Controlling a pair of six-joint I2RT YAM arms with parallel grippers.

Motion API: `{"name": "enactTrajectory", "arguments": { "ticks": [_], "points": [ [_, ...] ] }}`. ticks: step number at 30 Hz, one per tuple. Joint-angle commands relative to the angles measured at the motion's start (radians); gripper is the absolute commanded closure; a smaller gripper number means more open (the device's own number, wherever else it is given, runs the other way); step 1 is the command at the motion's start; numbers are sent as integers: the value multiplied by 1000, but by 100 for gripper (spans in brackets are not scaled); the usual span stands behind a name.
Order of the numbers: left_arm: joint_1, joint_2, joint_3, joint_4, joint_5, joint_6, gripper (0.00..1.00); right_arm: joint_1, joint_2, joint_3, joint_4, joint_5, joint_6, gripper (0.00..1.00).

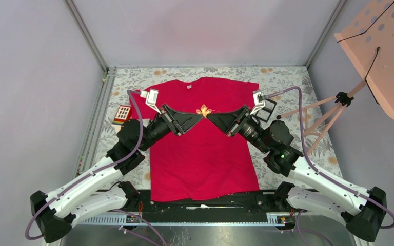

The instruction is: Pin the brooch onto the clothing

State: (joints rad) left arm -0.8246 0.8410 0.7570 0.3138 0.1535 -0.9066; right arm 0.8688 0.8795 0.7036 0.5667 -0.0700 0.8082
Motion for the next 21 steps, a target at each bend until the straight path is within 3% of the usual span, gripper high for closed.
{"name": "enactTrajectory", "arguments": {
  "ticks": [1, 4, 7, 9, 14, 18, 21],
  "points": [
    [-10, 8, 26, 47, 1, -5, 80, 12, -6, 39, 74, 19, -4, 100],
    [-10, 3, 21, 47, -11, 1, 97, 12, -11, 36, 65, 21, -7, 100],
    [-10, 3, 35, 8, -14, 20, 100, 12, -17, 42, 20, 15, -17, 99],
    [-8, -11, 53, -55, -40, 47, 100, 12, -41, 41, -52, 24, -36, 83],
    [33, -38, 130, -254, -17, 152, 100, 12, -158, 32, -348, 132, -102, 30],
    [127, 1, 176, -350, 204, 175, 100, 2, -207, 84, -656, 189, -186, 11],
    [163, 50, 213, -425, 382, 218, 100, -28, -207, 148, -762, 88, -264, 5]
  ]
}}
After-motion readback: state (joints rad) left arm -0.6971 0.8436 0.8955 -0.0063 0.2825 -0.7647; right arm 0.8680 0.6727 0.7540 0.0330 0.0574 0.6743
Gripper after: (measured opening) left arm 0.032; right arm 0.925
